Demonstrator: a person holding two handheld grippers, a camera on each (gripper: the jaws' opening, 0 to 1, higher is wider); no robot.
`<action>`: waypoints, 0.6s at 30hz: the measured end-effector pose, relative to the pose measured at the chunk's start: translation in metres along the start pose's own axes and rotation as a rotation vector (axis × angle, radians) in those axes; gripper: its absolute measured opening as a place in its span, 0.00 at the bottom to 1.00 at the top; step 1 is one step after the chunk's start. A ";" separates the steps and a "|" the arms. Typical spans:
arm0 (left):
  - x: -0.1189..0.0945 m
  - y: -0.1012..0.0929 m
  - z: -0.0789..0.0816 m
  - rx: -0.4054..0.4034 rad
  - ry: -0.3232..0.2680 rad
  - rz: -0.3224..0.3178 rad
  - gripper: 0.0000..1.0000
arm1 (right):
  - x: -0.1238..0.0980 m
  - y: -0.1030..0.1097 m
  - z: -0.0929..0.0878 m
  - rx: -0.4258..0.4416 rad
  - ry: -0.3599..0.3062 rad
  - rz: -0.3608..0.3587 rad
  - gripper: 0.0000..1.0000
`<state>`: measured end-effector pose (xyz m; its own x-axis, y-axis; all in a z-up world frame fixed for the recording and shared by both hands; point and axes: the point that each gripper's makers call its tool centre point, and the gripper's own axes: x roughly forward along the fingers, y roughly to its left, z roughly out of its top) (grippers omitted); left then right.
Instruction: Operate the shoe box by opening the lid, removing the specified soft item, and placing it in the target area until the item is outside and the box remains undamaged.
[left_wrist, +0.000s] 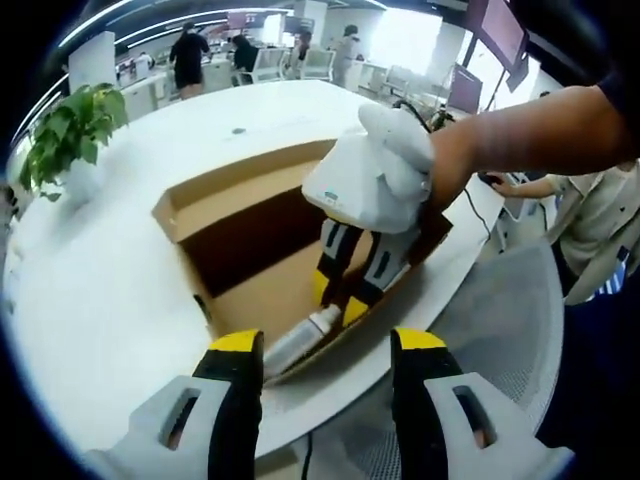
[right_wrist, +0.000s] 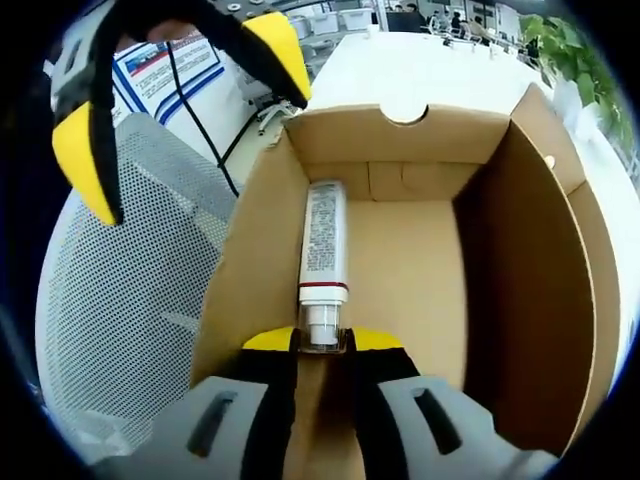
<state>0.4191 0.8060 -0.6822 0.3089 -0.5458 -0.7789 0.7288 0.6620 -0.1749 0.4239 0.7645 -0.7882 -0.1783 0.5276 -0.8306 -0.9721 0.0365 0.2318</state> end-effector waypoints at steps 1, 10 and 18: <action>0.000 0.002 0.000 -0.004 0.001 0.001 0.51 | 0.000 0.000 0.000 0.004 -0.002 0.002 0.17; 0.003 0.006 -0.001 -0.015 0.000 -0.005 0.50 | 0.013 0.002 0.003 -0.138 -0.024 -0.036 0.18; 0.005 0.007 0.002 -0.018 -0.002 -0.009 0.50 | 0.003 -0.005 0.002 -0.107 -0.042 -0.052 0.17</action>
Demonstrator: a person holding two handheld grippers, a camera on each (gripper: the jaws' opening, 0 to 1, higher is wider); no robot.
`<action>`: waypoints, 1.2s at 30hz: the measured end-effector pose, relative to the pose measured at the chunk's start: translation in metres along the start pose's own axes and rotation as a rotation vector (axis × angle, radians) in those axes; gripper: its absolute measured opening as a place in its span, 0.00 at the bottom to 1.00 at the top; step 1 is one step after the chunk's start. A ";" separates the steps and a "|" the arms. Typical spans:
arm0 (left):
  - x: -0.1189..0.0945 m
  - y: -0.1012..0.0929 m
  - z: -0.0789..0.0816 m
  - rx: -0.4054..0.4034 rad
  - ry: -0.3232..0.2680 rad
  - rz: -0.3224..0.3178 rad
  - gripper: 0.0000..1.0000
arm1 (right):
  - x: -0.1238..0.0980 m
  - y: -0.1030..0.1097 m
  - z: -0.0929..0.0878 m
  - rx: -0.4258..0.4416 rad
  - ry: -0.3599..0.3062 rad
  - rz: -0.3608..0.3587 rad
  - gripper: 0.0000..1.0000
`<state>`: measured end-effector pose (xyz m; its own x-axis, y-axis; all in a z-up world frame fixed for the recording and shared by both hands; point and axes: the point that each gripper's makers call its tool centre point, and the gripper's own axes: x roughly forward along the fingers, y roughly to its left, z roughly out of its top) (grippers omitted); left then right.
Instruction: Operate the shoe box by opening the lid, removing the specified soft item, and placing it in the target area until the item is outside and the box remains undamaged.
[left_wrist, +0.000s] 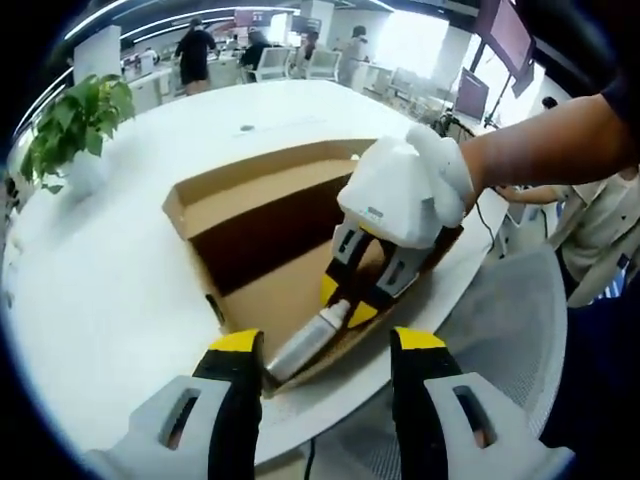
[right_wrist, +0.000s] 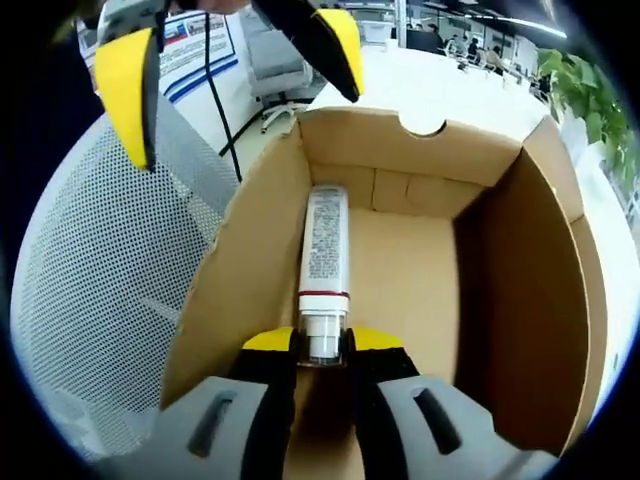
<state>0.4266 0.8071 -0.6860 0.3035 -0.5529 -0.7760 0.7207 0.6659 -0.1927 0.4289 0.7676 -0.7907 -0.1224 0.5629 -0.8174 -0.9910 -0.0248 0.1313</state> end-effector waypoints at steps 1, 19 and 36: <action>0.001 0.000 0.001 -0.003 -0.001 -0.002 0.50 | -0.001 0.000 0.000 0.000 -0.003 -0.002 0.16; 0.004 0.016 -0.001 0.078 0.032 0.006 0.44 | -0.028 -0.004 0.021 0.082 -0.070 -0.022 0.15; 0.079 0.014 -0.016 0.755 0.291 -0.226 0.30 | -0.041 -0.016 0.011 0.102 -0.074 -0.077 0.15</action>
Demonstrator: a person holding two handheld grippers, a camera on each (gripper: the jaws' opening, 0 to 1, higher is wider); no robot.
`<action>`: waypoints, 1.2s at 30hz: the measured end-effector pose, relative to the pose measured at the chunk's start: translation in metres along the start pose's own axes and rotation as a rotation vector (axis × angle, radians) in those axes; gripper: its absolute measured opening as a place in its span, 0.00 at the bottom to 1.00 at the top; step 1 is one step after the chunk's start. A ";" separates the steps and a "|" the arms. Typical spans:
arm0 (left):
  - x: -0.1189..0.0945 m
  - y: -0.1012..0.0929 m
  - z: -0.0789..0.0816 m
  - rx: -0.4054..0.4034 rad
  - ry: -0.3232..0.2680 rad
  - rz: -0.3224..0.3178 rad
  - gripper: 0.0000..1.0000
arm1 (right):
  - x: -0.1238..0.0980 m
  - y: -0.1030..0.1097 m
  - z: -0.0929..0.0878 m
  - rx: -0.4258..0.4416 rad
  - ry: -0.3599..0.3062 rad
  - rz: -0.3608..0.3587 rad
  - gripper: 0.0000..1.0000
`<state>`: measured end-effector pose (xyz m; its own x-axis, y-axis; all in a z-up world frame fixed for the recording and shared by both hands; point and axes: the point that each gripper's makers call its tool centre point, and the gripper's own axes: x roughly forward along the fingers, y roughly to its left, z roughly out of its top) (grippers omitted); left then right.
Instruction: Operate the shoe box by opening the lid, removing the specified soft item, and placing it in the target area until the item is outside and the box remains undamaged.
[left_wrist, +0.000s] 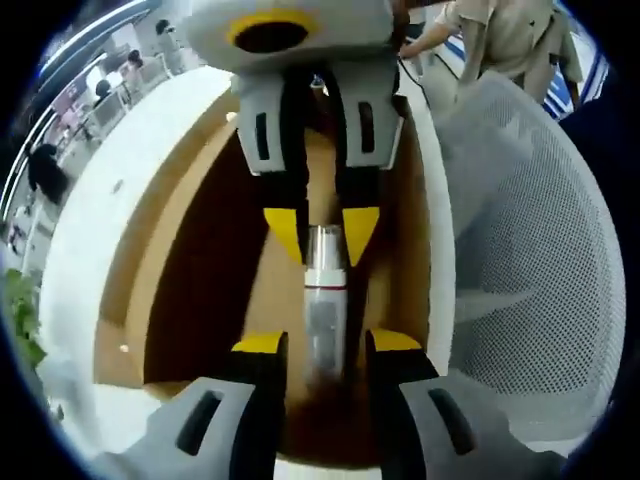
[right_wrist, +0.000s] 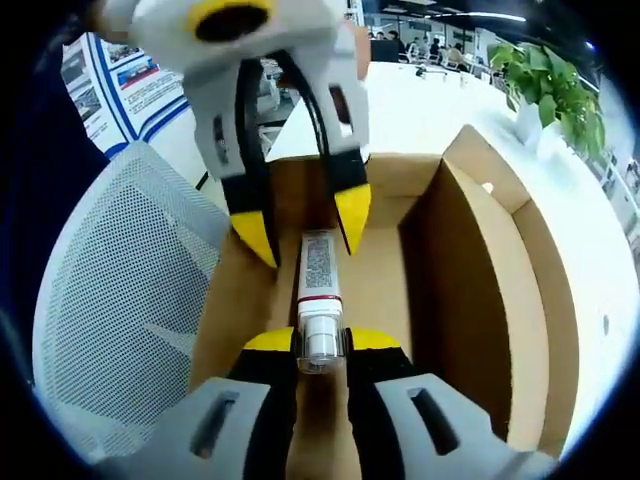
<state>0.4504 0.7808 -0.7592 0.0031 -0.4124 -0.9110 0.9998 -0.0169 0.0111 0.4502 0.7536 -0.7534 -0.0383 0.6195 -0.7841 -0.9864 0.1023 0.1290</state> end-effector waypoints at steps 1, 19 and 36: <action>0.003 0.003 -0.002 0.034 0.017 0.015 0.29 | 0.000 0.000 0.001 -0.001 -0.002 -0.001 0.15; 0.028 -0.003 0.004 0.036 -0.072 -0.039 0.18 | 0.005 0.002 -0.002 -0.009 -0.014 -0.004 0.16; 0.014 0.003 0.019 0.024 -0.229 -0.053 0.18 | -0.004 -0.001 0.011 -0.003 -0.135 -0.010 0.20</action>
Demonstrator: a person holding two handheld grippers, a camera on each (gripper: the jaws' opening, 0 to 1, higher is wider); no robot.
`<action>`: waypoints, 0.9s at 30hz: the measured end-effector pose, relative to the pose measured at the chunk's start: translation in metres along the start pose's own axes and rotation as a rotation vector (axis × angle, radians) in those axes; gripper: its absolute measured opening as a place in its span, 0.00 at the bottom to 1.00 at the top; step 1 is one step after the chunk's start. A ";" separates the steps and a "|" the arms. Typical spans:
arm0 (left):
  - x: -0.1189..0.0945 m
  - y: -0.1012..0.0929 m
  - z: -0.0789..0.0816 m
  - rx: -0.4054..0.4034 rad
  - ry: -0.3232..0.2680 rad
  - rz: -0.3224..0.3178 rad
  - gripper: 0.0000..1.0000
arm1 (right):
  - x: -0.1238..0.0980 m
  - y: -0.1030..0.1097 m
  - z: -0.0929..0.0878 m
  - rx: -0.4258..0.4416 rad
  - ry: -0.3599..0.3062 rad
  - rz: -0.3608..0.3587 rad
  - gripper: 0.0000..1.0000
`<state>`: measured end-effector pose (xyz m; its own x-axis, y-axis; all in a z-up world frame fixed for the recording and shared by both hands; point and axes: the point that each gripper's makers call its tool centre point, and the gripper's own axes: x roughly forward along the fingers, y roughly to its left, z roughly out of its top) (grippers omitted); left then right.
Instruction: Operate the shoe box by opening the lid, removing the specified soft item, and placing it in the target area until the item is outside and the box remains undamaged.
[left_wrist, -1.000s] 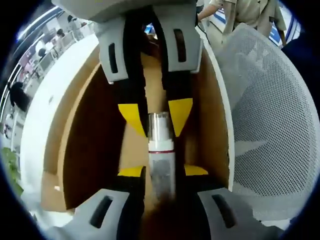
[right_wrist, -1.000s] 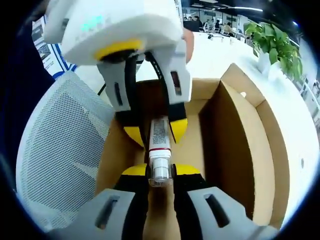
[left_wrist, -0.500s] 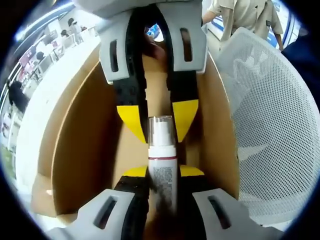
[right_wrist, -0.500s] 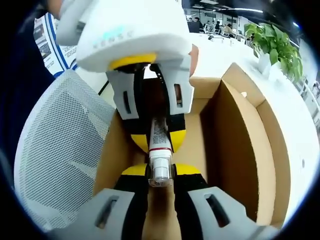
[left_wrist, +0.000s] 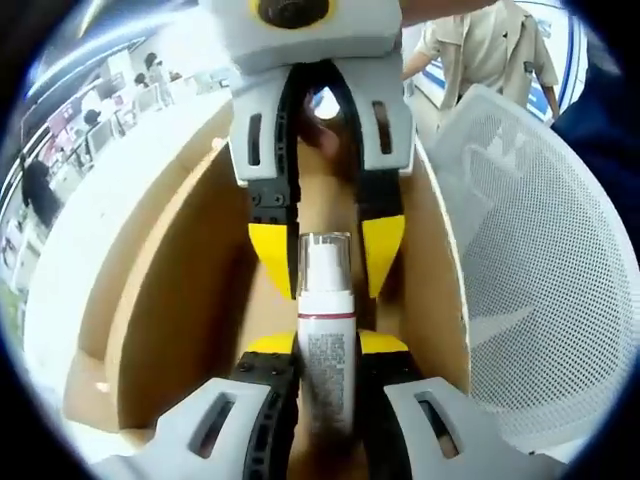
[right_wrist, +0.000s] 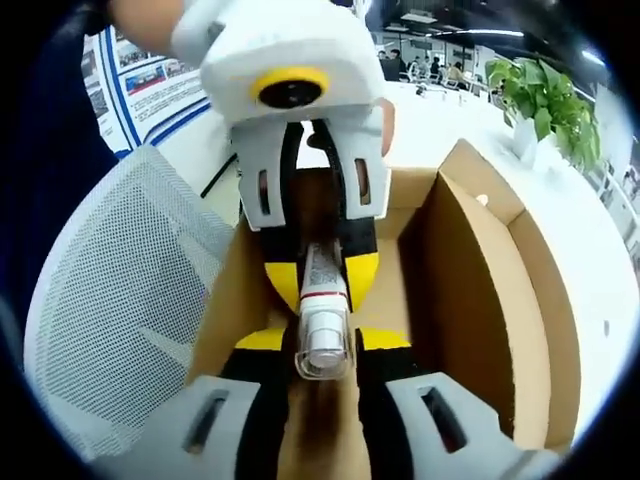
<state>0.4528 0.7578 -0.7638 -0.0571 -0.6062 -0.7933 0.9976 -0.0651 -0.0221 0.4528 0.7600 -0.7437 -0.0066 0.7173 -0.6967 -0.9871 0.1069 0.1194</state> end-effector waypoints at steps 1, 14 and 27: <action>0.000 -0.001 0.002 -0.009 -0.011 -0.004 0.18 | -0.001 0.000 0.002 0.013 -0.008 0.004 0.20; -0.009 -0.002 0.025 -0.076 -0.135 -0.045 0.18 | -0.013 0.004 0.015 0.003 -0.043 0.025 0.19; -0.002 -0.005 0.036 -0.115 -0.216 -0.072 0.19 | -0.023 0.004 0.017 -0.019 0.056 0.034 0.17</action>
<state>0.4462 0.7309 -0.7404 -0.1230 -0.7596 -0.6386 0.9877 -0.0315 -0.1529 0.4512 0.7555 -0.7146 -0.0486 0.6806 -0.7311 -0.9889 0.0700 0.1309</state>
